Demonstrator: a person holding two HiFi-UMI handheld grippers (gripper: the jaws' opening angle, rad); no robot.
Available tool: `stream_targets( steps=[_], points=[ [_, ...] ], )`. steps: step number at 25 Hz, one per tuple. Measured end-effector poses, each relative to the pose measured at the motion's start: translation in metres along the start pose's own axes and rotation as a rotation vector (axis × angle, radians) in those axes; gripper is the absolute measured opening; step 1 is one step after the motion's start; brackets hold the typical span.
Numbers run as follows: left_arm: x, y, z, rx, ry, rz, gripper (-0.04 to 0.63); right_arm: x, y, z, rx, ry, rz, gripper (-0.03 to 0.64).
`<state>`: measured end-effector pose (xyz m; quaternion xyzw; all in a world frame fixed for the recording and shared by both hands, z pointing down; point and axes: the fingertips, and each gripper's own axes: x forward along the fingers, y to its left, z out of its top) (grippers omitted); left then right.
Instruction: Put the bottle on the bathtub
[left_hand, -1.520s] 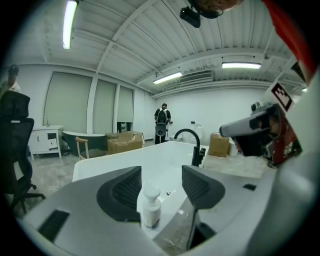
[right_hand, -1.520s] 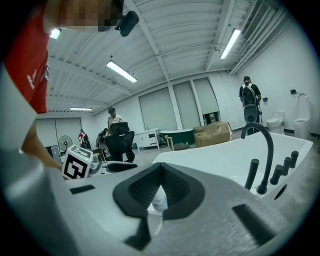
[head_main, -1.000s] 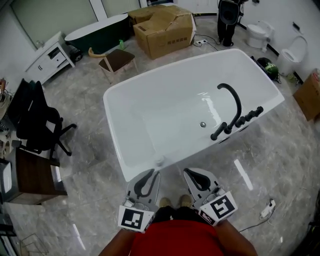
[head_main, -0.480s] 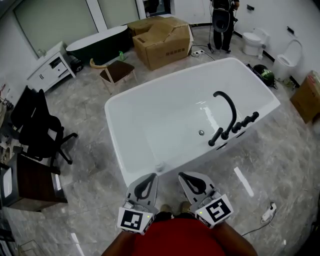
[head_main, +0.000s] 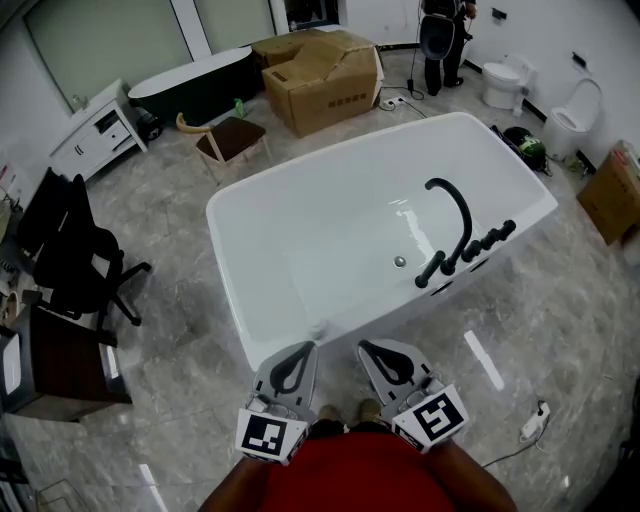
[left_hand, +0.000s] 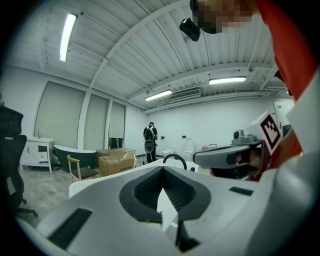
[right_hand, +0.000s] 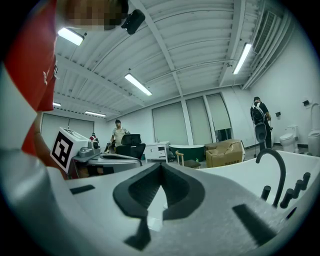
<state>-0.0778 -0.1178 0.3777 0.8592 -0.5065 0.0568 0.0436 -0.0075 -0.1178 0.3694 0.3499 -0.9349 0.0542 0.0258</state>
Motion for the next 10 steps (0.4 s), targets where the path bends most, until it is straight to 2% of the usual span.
stream_targets(
  steps=[10],
  points=[
    [0.0009,0.0093,-0.0014,0.004,-0.001,0.007,0.009,0.0053,-0.0002,-0.0006,-0.003,0.013,-0.001,0.005]
  ],
)
